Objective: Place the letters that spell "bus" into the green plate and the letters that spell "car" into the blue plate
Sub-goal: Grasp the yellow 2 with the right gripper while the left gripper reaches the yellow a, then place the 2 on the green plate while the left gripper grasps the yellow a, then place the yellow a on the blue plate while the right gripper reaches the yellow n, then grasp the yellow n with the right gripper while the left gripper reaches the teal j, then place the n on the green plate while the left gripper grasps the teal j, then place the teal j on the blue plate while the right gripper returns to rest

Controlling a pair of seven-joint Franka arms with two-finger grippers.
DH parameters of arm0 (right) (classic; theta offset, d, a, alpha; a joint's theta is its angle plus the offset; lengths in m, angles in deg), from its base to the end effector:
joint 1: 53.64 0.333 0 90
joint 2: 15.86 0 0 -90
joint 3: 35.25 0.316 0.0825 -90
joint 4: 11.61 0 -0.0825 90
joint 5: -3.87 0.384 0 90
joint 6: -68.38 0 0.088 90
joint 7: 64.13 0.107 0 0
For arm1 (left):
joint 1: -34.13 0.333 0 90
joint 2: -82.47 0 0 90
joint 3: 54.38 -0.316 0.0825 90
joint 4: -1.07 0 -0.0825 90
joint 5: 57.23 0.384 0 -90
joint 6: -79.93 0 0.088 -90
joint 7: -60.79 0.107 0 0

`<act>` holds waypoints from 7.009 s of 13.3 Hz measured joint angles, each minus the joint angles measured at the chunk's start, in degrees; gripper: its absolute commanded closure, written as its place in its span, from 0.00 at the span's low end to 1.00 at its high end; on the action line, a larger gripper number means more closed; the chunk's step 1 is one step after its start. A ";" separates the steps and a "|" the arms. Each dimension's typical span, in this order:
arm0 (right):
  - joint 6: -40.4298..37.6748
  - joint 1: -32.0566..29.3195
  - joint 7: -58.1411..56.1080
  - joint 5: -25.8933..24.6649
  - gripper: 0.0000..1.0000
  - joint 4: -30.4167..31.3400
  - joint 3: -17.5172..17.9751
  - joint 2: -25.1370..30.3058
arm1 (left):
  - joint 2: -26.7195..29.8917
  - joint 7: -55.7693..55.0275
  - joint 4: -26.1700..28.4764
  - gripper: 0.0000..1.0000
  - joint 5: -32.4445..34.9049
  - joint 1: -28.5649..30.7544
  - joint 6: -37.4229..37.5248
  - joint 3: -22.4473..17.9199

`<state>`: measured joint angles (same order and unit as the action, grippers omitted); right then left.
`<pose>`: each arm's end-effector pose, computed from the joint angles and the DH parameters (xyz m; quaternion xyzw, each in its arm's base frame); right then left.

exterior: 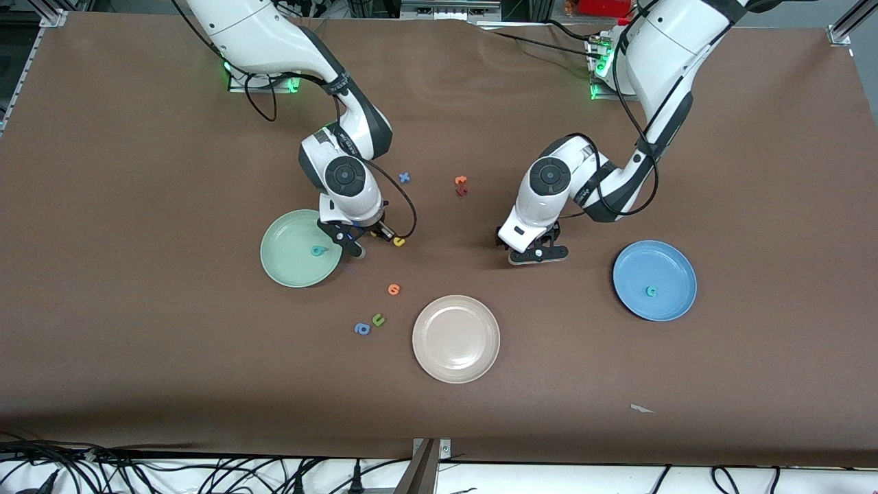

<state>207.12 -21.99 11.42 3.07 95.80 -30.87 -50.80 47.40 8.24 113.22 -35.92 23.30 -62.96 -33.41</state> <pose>0.5105 0.3688 0.1798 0.9403 -0.3386 -0.0318 0.0154 0.5217 -0.3202 0.1757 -0.9982 -0.0602 0.0005 0.0085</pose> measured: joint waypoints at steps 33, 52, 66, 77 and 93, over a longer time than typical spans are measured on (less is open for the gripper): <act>-14.57 5.30 -0.24 2.15 0.18 -12.57 -6.81 2.21 | -0.72 15.99 -3.21 0.84 1.17 10.46 2.75 -0.78; -7.38 10.13 6.87 0.71 0.65 -16.74 -6.94 -9.35 | -1.85 51.22 -14.65 0.00 -5.87 23.68 22.34 4.76; -21.43 9.76 -18.44 0.51 0.87 -17.14 -15.34 -2.09 | 7.59 23.16 13.15 0.00 1.32 22.60 2.29 14.21; -13.45 8.49 -33.14 0.59 0.90 2.57 -20.96 5.91 | 7.88 17.21 17.30 0.45 2.63 21.62 2.29 15.89; -22.87 8.41 -35.93 0.58 0.00 -1.54 -23.49 13.60 | 7.07 14.85 17.85 0.72 5.13 20.58 2.00 15.87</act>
<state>184.25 -13.58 -24.51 3.65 94.26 -54.36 -37.20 54.47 23.09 131.07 -30.78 43.87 -60.96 -17.54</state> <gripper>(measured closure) 0.000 0.626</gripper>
